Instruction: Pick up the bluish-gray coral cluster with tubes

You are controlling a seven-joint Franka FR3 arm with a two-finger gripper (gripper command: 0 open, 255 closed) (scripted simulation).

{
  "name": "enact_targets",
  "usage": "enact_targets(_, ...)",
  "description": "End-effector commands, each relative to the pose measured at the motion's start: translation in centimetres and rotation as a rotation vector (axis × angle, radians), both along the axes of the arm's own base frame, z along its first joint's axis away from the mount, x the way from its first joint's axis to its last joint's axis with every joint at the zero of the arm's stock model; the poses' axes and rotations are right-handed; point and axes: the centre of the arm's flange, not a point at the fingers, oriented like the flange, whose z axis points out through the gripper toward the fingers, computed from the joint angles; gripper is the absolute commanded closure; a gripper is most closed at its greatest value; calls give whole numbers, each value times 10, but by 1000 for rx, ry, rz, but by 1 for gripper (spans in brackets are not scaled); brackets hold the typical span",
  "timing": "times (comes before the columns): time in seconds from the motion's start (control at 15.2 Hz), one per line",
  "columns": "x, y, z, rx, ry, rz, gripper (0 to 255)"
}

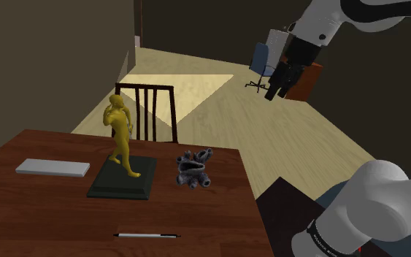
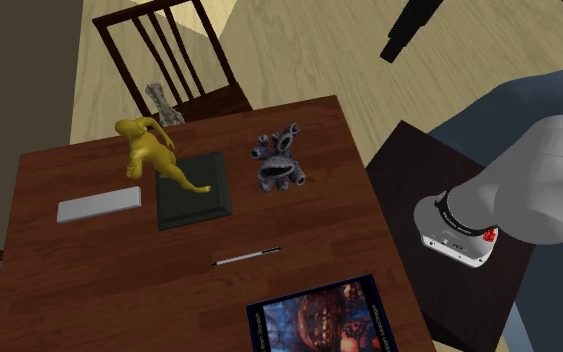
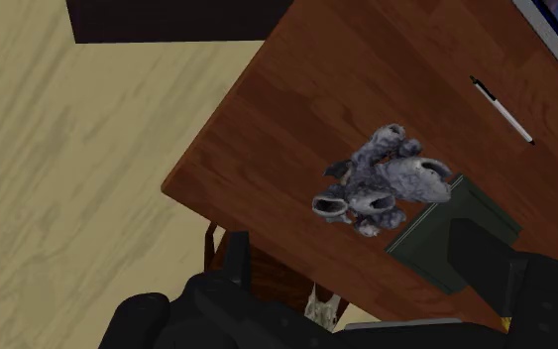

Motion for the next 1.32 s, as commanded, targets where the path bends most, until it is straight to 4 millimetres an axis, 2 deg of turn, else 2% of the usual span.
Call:
enact_targets(0.0, 0, 0, 0, 0, 0, 0, 0)
enact_targets(0.59, 34, 65, -95, 6, -9, -257, 0)
enact_targets(1.25, 90, 126, -199, 14, -19, -543, 0)
